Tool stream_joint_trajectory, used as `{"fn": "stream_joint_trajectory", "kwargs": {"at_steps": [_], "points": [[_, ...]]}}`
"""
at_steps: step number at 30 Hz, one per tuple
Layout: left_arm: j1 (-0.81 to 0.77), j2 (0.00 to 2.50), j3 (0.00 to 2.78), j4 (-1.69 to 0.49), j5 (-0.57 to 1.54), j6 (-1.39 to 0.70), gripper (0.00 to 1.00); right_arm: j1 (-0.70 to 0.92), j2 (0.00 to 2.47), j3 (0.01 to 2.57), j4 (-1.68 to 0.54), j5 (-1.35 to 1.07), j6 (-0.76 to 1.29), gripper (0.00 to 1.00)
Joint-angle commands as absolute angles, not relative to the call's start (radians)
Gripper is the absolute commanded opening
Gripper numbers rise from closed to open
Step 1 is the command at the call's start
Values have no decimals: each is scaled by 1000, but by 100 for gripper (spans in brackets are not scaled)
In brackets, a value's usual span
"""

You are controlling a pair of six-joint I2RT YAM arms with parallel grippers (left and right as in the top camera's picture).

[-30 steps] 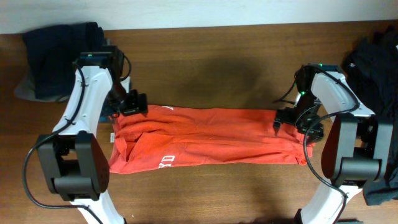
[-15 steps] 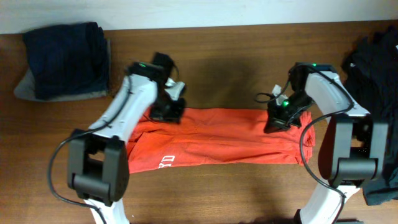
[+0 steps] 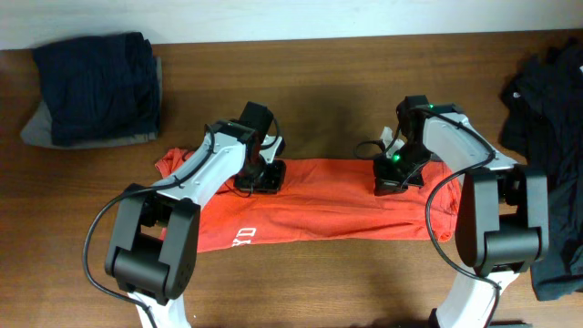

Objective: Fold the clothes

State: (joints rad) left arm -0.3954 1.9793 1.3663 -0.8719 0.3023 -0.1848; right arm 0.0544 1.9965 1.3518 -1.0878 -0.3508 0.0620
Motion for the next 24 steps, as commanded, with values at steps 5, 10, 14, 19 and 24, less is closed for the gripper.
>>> {"fn": "stream_joint_trajectory", "kwargs": {"at_steps": [5, 10, 14, 19, 24], "points": [[-390, 1982, 1295, -867, 160, -266, 1, 59, 1991, 1309, -1057, -129, 215, 4], [-385, 1982, 1245, -857, 87, -281, 1, 59, 1991, 1285, -1040, -83, 216, 4], [-351, 1982, 1213, -858, 29, -287, 2, 52, 1991, 1258, -1027, -46, 215, 4], [-278, 1982, 1205, -884, 17, -283, 1, 23, 1991, 1253, -1028, -10, 217, 4], [-201, 1982, 1205, -929, -1, -243, 1, -38, 1991, 1253, -1035, 6, 219, 4]]}}
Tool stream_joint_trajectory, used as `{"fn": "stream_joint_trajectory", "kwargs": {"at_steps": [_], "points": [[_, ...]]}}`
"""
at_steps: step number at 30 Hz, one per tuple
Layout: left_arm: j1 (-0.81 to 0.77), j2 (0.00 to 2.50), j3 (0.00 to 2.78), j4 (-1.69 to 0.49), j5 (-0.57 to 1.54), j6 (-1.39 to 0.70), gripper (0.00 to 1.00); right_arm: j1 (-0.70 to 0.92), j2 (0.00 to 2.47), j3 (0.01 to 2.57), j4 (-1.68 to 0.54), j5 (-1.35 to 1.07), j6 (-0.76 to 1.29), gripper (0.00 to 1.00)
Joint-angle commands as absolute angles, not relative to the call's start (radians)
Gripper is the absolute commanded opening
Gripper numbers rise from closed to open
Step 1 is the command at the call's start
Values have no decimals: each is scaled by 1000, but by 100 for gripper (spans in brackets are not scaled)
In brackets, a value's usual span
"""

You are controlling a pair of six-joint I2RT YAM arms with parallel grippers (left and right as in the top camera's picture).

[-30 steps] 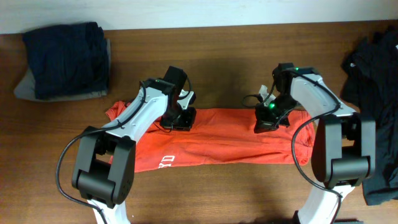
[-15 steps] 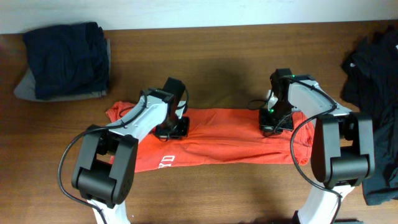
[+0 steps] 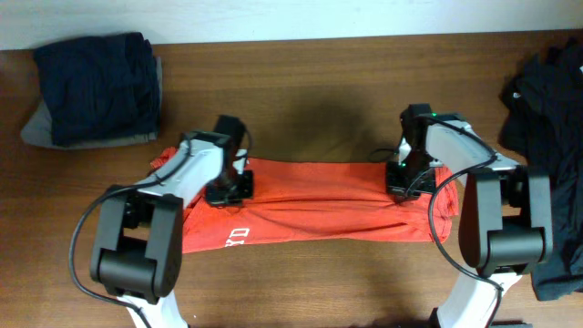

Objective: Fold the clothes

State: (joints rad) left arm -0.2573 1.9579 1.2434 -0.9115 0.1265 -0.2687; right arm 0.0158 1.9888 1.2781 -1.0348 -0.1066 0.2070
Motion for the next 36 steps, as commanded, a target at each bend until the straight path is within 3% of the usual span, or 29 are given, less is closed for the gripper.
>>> {"fn": "stream_joint_trajectory", "kwargs": {"at_steps": [1, 7, 13, 36], "points": [[-186, 1982, 1205, -933, -1, -237, 1, -49, 1991, 1253, -1034, 3, 219, 4], [-121, 1982, 1205, -938, -1, -229, 1, -80, 1991, 1253, -1016, -6, 218, 4], [-69, 1980, 1213, -970, -61, -226, 1, -80, 1991, 1258, -985, -2, 216, 11], [255, 1968, 1247, -1029, -95, -277, 5, -80, 1991, 1343, -991, -4, 215, 15]]}}
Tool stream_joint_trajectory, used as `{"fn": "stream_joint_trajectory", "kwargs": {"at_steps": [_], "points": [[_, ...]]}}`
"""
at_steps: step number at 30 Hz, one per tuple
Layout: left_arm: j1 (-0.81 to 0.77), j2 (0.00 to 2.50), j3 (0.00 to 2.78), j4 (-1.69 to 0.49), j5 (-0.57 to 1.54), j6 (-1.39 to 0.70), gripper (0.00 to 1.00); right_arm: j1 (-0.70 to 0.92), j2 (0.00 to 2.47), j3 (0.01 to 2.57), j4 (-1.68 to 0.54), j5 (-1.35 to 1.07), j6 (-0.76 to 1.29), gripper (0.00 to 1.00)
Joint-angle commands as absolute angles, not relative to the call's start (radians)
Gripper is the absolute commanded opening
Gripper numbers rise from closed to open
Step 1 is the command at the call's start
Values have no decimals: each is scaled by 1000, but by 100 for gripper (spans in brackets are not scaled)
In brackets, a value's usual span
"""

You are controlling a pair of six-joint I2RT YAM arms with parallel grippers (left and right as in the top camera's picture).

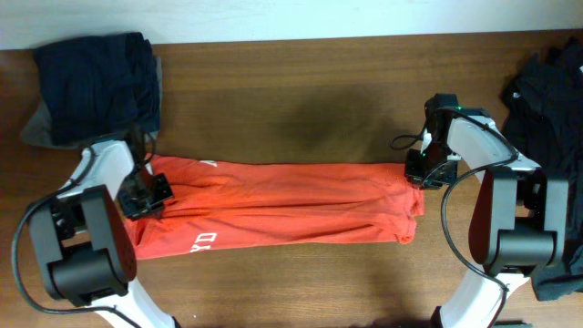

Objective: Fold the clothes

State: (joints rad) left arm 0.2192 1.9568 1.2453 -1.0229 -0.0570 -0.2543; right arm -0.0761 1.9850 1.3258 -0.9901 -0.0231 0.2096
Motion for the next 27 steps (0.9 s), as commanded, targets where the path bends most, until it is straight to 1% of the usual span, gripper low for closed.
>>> {"fn": "stream_joint_trajectory", "kwargs": {"at_steps": [1, 2, 3, 5, 9, 14, 17, 19, 23, 27], "points": [[269, 1968, 1247, -1032, -93, -277, 5, -80, 1991, 1343, -991, -10, 215, 15], [279, 1968, 1247, -1036, -93, -282, 5, -80, 1991, 1343, -991, -19, 215, 13], [287, 1968, 1247, -1039, -92, -292, 5, -80, 1991, 1343, -991, -30, 215, 9], [302, 1968, 1247, -1042, -86, -295, 5, -80, 1990, 1352, -1008, -87, 204, 4], [306, 1968, 1247, -1042, -75, -295, 5, -79, 1983, 1401, -1063, -229, 108, 4], [306, 1968, 1247, -1042, -75, -295, 4, -73, 1935, 1461, -1133, -291, 99, 4], [306, 1968, 1247, -1041, -75, -295, 5, -57, 1924, 1460, -1170, -365, 37, 4], [306, 1968, 1247, -1040, -75, -295, 5, -38, 1927, 1449, -1185, -363, 3, 4], [306, 1968, 1247, -1040, -75, -295, 5, 0, 1927, 1388, -1150, -359, 0, 4], [306, 1968, 1247, -1040, -75, -295, 5, 20, 1927, 1319, -1070, -355, 16, 4]]}}
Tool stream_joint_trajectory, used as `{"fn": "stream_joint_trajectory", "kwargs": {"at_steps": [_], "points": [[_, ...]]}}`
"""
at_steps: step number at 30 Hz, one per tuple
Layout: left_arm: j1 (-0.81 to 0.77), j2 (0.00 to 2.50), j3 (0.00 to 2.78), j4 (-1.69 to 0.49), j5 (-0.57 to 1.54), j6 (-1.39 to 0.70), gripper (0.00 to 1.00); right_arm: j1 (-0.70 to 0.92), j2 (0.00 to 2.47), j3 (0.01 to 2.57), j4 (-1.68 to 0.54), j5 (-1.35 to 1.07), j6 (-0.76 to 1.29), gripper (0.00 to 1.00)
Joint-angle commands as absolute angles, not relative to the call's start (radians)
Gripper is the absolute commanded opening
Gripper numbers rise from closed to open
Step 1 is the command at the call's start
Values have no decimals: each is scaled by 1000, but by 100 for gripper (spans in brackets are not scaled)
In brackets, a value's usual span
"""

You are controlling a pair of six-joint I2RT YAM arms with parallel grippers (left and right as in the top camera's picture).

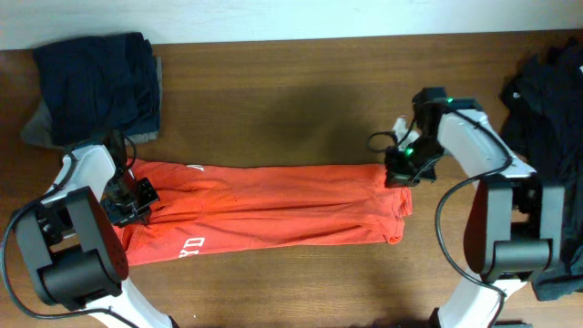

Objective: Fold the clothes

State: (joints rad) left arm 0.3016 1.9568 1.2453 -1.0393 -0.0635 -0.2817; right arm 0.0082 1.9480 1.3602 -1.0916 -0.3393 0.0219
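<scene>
A red garment point(273, 214) with white lettering lies stretched in a long folded strip across the wooden table point(301, 109). My left gripper point(132, 199) sits at the strip's left end, low on the cloth, and appears shut on its upper left edge. My right gripper point(399, 171) is at the strip's upper right corner and appears shut on the cloth there. The overhead view hides the fingertips of both grippers under the wrists.
A stack of folded dark clothes point(96, 87) on a grey piece rests at the back left. A heap of unfolded black clothes point(547, 100) lies along the right edge and hangs down at the front right. The table's back edge meets a white wall.
The right gripper has moved left and slightly back, and the garment's right end came with it. The left gripper has shifted a little down and left. The strip now lies slightly further left.
Both grippers were close together on the middle of the garment's upper edge. They then stood wider apart along that edge. By the last moment they were at the two ends with the garment drawn long. Now the strip has shifted leftward.
</scene>
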Motion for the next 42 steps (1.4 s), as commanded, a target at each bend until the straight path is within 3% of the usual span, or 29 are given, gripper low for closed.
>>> {"fn": "stream_joint_trajectory", "kwargs": {"at_steps": [1, 21, 26, 33, 42], "points": [[306, 1968, 1247, -1041, -75, -295, 6, 20, 1929, 1304, -1052, -355, 19, 4], [306, 1968, 1247, -1040, -72, -295, 6, 18, 2004, 1243, -812, -192, 100, 4], [306, 1968, 1247, -1040, -104, -295, 11, 11, 2011, 1246, -792, -56, 152, 4], [307, 1968, 1298, -1069, -108, -295, 11, -40, 2010, 1313, -814, -28, 152, 4], [306, 1967, 1511, -1253, -125, -295, 11, -65, 2009, 1550, -1008, -32, 151, 4]]}}
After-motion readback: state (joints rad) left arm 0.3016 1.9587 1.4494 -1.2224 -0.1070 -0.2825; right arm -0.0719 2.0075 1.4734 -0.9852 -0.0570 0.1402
